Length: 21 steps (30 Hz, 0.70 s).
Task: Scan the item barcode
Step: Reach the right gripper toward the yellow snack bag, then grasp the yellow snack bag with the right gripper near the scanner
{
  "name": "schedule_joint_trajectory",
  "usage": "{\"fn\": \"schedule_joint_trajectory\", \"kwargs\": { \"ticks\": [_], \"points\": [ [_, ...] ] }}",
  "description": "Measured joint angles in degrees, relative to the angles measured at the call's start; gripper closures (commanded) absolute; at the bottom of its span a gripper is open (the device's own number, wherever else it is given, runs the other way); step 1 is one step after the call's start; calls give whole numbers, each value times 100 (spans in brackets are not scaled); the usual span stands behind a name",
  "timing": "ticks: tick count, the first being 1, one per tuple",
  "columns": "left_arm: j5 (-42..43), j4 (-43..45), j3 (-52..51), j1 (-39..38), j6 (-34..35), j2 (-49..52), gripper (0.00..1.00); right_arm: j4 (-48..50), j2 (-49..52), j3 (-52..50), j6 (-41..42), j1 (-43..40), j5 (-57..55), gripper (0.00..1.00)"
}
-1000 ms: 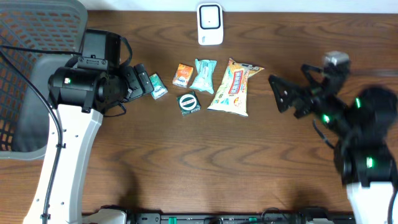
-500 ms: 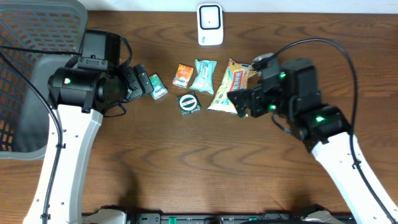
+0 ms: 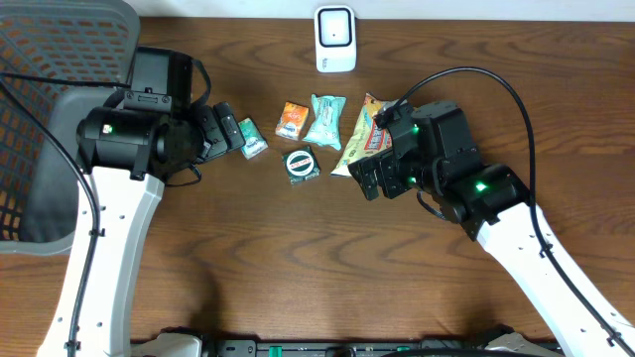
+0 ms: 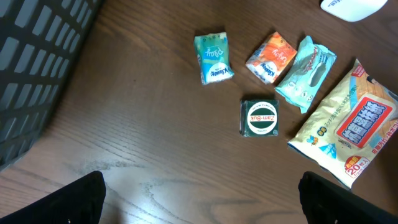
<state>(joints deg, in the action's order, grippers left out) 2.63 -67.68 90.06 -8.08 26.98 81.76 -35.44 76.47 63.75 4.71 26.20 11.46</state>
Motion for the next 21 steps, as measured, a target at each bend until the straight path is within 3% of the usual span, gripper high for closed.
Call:
{"fn": "schedule_joint_trajectory", "kwargs": {
  "ticks": [21],
  "points": [
    [0, 0, 0, 0, 0, 0, 3, -66, 0, 0, 0, 4, 109, 1]
  ]
}}
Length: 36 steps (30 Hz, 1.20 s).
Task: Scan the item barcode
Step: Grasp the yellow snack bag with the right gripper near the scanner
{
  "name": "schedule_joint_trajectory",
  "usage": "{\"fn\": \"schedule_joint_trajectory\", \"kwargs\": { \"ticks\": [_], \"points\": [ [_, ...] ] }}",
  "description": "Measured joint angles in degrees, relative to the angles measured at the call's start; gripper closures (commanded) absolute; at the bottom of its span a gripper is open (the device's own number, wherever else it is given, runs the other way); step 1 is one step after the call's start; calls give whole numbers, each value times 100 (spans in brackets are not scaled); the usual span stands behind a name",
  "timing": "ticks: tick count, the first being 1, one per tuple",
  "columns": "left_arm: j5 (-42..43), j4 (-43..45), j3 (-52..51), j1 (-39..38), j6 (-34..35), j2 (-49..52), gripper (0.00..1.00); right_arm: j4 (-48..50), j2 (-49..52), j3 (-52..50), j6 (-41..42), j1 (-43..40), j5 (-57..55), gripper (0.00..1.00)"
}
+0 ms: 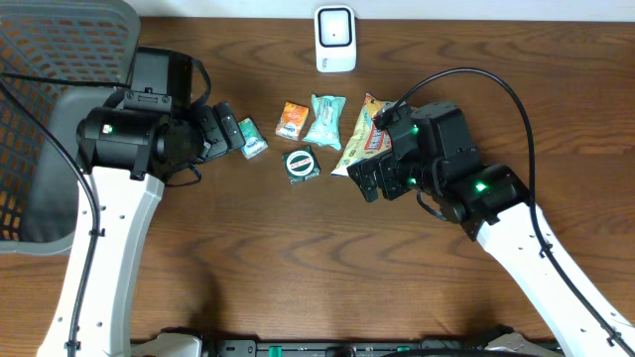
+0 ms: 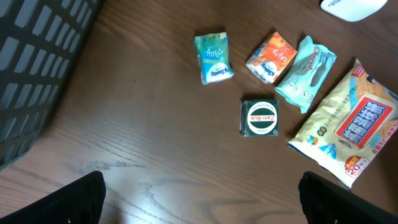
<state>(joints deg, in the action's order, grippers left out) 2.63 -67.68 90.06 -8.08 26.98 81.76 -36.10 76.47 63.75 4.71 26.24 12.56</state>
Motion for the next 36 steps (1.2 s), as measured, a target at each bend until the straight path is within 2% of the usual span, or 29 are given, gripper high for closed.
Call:
{"fn": "schedule_joint_trajectory", "kwargs": {
  "ticks": [11, 14, 17, 21, 25, 27, 29, 30, 36],
  "points": [
    [0, 0, 0, 0, 0, 0, 3, 310, 0, 2, -2, 0, 337, 1],
    [0, 4, 0, 0, 0, 0, 2, 844, 2, 7, 68, 0, 450, 2],
    [0, 0, 0, 0, -2, 0, 2, 1521, 7, 26, 275, 4, 518, 11],
    [0, 0, 0, 0, 0, 0, 2, 2151, 81, 208, 396, 4, 562, 8],
    [2, 2, 0, 0, 0, 0, 2, 1786, 459, 1021, 391, 4, 549, 7],
    [-2, 4, 0, 0, -2, 0, 2, 1189, 890, 1764, 372, 4, 487, 7],
    [0, 2, 0, 0, -2, 0, 2, 634, 1241, 2245, 358, 2, 463, 1],
    [0, 0, 0, 0, 0, 0, 2, 295, 1513, 2490, 350, 4, 446, 1],
    [0, 0, 0, 0, 0, 0, 2, -741, 2647, 2638, 328, 2, 415, 1]
  ]
}}
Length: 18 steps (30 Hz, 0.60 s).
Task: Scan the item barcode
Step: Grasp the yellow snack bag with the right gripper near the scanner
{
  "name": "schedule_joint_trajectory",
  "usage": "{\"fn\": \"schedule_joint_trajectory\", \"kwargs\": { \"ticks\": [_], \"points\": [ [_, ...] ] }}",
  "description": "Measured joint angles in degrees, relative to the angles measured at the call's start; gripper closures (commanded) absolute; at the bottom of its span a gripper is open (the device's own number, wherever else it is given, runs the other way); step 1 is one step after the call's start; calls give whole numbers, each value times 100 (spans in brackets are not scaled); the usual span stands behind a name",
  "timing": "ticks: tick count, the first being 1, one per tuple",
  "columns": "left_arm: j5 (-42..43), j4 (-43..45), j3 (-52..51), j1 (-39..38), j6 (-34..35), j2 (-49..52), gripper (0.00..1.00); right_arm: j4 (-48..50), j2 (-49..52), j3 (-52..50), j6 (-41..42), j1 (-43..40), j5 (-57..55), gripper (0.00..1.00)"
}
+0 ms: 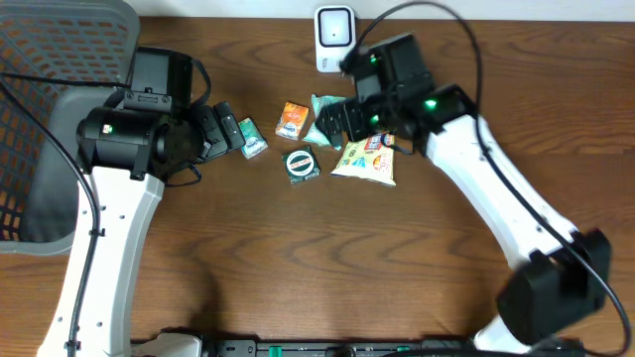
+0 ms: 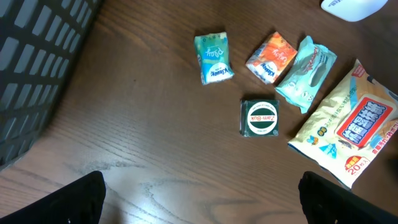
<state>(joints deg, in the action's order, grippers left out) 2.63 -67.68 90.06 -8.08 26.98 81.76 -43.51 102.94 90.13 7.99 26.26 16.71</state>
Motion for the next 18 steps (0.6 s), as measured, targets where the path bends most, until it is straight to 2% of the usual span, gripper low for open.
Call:
{"fn": "schedule_joint_trajectory", "kwargs": {
  "ticks": [4, 18],
  "points": [
    [0, 0, 0, 0, 0, 0, 2, -273, 321, 0, 4, 0, -4, 1],
    [0, 0, 0, 0, 0, 0, 2, -535, 330, 0, 4, -4, -173, 1]
  ]
}}
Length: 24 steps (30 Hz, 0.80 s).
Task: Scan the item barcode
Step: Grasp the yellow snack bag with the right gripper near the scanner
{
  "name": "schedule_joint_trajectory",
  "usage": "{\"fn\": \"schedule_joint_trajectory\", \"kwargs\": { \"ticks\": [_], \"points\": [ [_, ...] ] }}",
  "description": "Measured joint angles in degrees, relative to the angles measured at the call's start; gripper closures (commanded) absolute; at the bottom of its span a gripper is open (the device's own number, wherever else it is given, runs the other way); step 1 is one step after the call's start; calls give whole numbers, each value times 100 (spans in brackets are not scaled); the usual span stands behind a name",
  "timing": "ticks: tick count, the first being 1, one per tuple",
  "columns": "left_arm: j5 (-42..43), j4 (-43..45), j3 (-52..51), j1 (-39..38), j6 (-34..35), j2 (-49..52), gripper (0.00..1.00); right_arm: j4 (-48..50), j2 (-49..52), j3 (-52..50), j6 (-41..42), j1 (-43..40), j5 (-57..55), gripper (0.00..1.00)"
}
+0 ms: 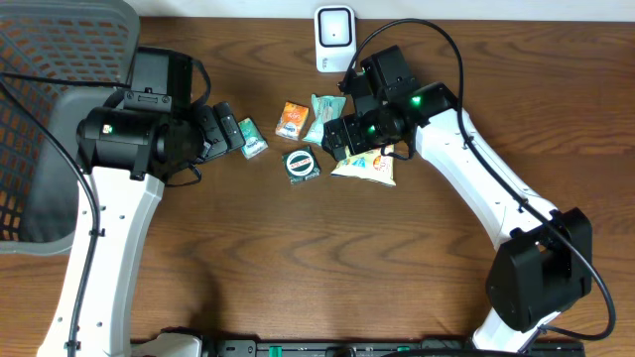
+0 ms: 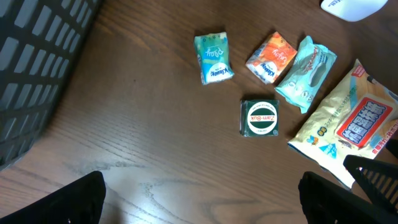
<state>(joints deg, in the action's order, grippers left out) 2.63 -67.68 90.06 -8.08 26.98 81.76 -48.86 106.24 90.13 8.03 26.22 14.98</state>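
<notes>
Several small items lie mid-table: a green packet [image 1: 251, 139], an orange packet [image 1: 292, 119], a teal packet [image 1: 322, 114], a round Zam-Buk tin [image 1: 301, 165] and a yellow wipes pack [image 1: 369, 164]. The white scanner [image 1: 335, 38] stands at the far edge. My right gripper [image 1: 340, 137] hovers over the wipes pack's left end, its jaws apart and holding nothing. One ridged fingertip [image 2: 373, 177] shows beside the wipes pack [image 2: 345, 124]. My left gripper [image 2: 202, 208] is open over bare wood, left of the green packet [image 2: 212, 56].
A dark mesh basket [image 1: 40, 89] sits at the table's left edge, also seen as the basket [image 2: 31, 68] in the left wrist view. The right arm's cable [image 1: 446, 45] loops over the far side near the scanner.
My right gripper has shifted slightly down and right, from above the teal packet to above the wipes pack's left end. Its fingertip now shows in the left wrist view. Nothing else moved.
At first my right gripper hung open just right of the wipes pack, and my left arm stayed still throughout. Later the right arm had swung up toward the scanner side, its gripper over the teal packet. Now it is above the wipes pack.
</notes>
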Motion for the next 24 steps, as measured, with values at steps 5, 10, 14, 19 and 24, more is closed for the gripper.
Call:
{"fn": "schedule_joint_trajectory", "kwargs": {
  "ticks": [5, 10, 14, 19, 24],
  "points": [
    [0, 0, 0, 0, 0, 0, 2, -2, 0, 0, 0, 0, -52, 1],
    [0, 0, 0, 0, 0, 0, 2, -98, 0, 0, 0, 0, -70, 1],
    [0, 0, 0, 0, 0, 0, 2, -151, 0, 0, 0, 0, -76, 1],
    [0, 0, 0, 0, 0, 0, 2, -151, 0, 0, 0, 0, -87, 1],
    [0, 0, 0, 0, 0, 0, 2, -151, 0, 0, 0, 2, -87, 1]
  ]
}}
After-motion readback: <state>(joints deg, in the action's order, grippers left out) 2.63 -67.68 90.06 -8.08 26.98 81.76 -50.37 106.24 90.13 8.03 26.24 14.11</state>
